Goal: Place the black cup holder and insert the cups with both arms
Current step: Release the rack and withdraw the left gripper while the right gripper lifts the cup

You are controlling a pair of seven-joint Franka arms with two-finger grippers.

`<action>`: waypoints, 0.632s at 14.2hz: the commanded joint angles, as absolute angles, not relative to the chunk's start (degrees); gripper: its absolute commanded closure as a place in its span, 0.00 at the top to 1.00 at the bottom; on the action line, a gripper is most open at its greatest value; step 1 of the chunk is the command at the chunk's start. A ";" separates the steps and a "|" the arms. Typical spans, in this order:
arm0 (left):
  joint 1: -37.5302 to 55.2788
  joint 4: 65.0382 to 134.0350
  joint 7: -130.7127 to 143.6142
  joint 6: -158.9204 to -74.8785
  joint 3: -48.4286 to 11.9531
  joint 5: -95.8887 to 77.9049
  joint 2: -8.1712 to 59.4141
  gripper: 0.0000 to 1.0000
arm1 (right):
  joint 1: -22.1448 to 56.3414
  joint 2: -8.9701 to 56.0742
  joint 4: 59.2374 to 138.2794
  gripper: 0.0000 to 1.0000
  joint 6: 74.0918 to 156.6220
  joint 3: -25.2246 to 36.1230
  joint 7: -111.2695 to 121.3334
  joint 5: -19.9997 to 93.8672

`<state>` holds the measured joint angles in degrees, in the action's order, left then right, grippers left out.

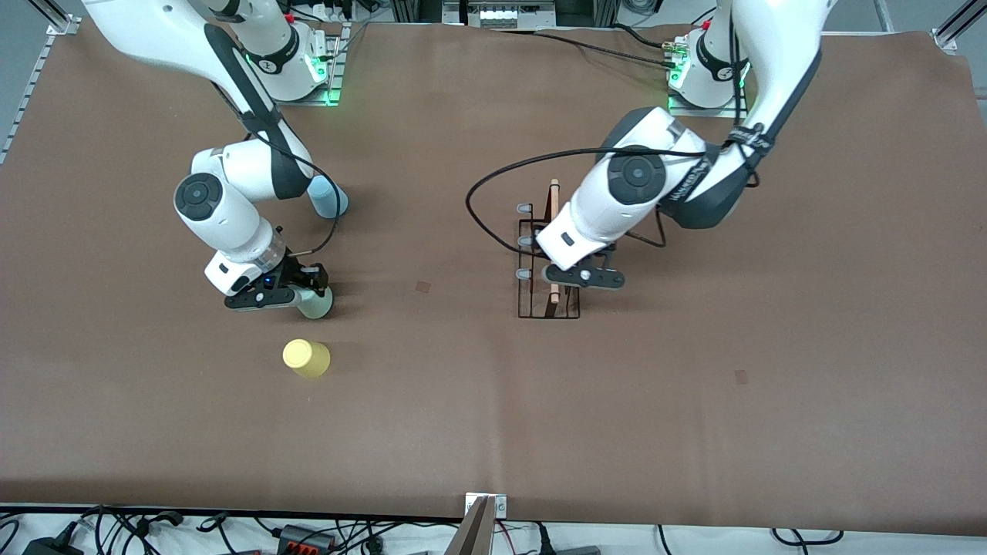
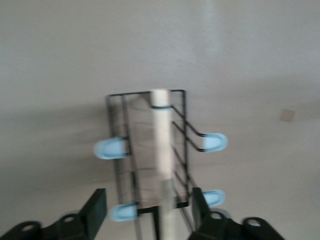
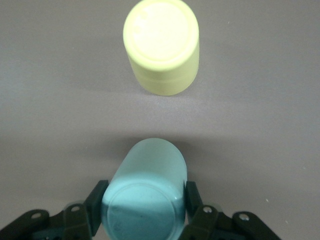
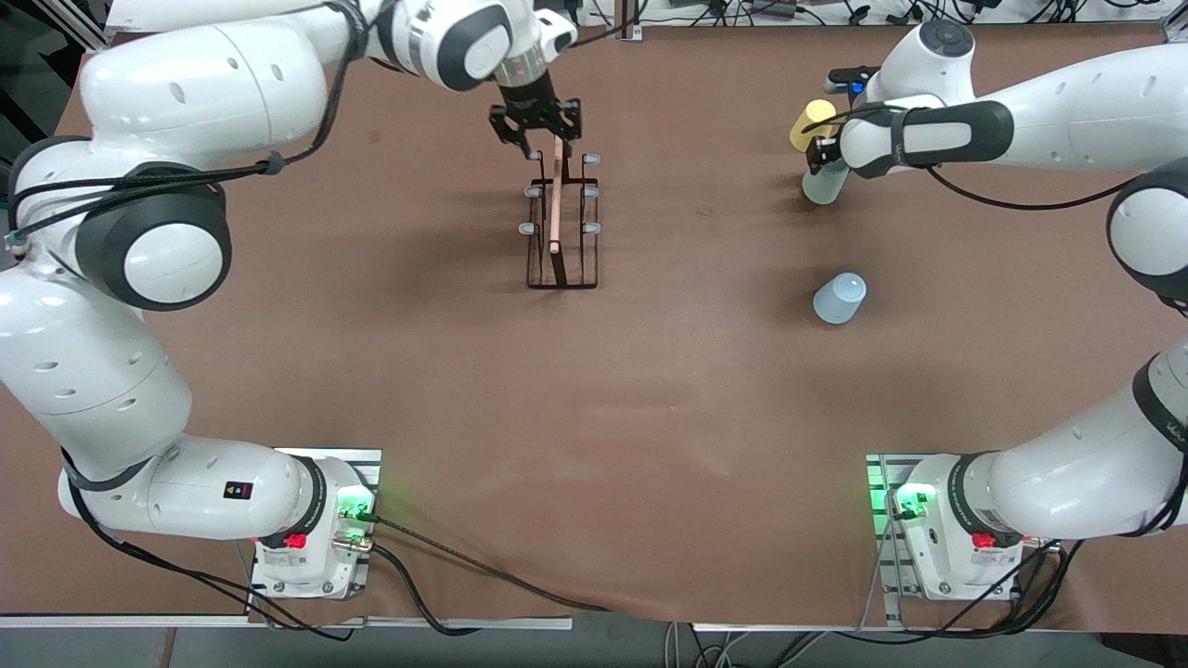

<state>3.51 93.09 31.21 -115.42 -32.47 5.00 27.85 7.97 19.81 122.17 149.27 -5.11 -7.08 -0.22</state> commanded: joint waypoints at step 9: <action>-25.29 90.98 -4.56 -98.01 -32.52 10.00 17.14 1.00 | 17.99 7.20 107.51 0.03 118.56 -13.27 -43.45 0.61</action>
<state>-22.87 92.21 -1.80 -100.77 -31.91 7.00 19.32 13.11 4.13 113.14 120.80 -13.40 -33.41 0.11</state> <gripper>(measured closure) 0.000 0.330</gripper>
